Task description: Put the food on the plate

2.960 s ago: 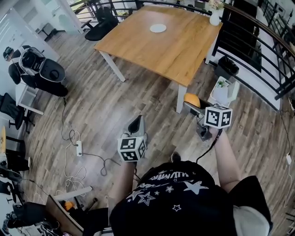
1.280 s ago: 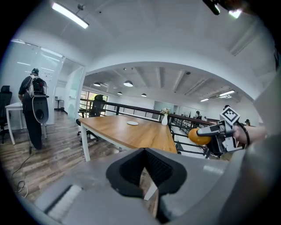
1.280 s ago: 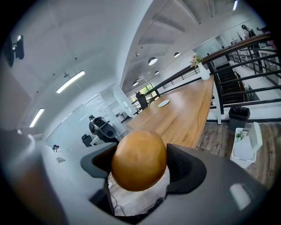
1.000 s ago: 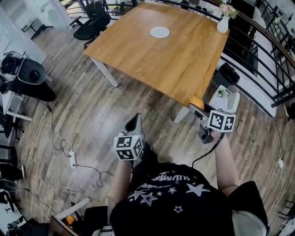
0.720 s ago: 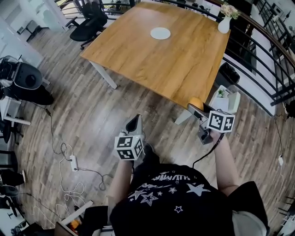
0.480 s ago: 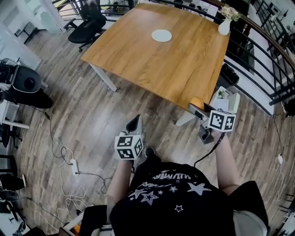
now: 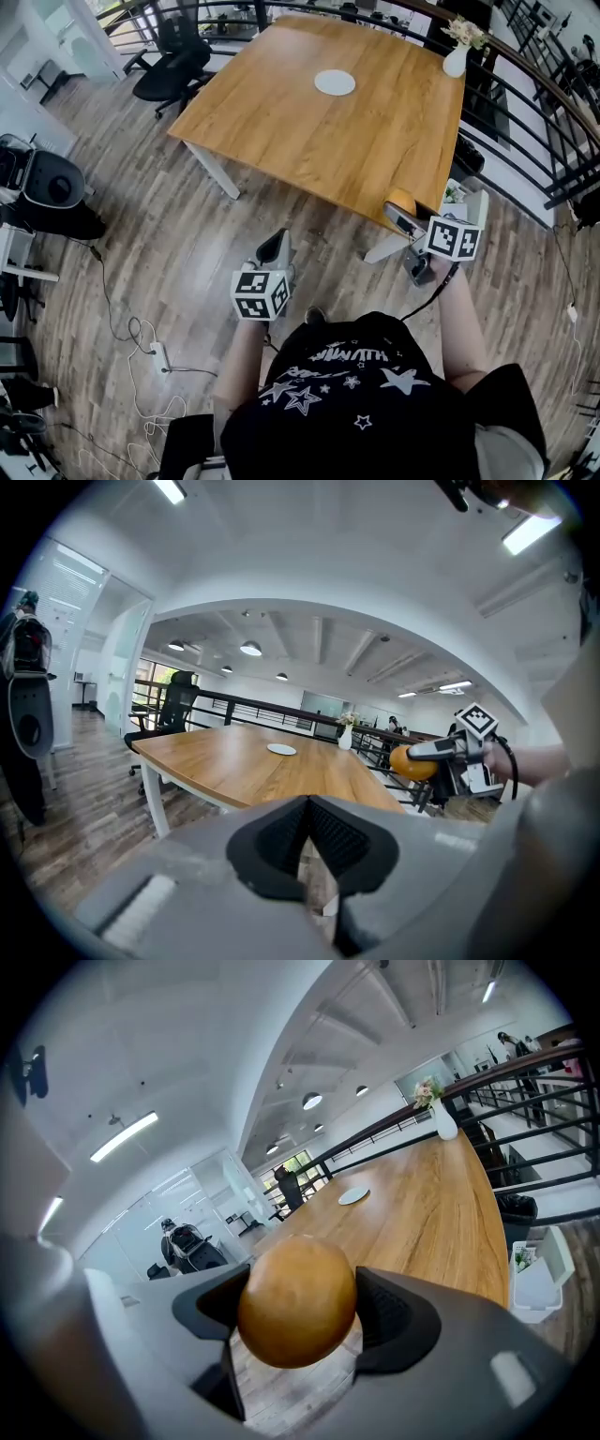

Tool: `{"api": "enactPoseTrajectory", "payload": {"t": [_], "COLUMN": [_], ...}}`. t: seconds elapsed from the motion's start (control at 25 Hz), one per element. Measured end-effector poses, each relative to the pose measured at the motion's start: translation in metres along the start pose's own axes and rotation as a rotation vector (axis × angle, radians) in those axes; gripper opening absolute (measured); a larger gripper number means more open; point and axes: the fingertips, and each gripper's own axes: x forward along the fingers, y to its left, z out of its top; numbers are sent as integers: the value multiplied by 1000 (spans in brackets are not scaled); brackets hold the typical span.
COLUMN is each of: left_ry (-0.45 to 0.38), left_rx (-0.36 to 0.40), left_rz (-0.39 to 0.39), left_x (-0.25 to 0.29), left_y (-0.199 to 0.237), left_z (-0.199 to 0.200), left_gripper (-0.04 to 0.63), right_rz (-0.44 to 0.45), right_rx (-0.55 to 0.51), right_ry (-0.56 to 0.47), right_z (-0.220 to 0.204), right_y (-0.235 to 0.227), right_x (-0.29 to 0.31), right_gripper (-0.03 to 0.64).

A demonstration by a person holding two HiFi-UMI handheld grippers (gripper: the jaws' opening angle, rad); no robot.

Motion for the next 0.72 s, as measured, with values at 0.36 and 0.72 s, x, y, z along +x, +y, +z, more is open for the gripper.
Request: {"api": "enactPoseTrajectory", "payload": {"t": [0.36, 0.72], "left_ry": [-2, -40], "left_rx": [-32, -20], "left_rz": [-2, 24], "left_x": [5, 16], "left_y": [30, 57], "left_z": [2, 32], "left_gripper": [2, 2], "right_rz": [-14, -12], "right_rx": [-11, 8], "right_ry": [-63, -121], "right_z": [31, 75], "right_y": [7, -6], "right_x": [1, 31], "right_gripper": [356, 356]}}
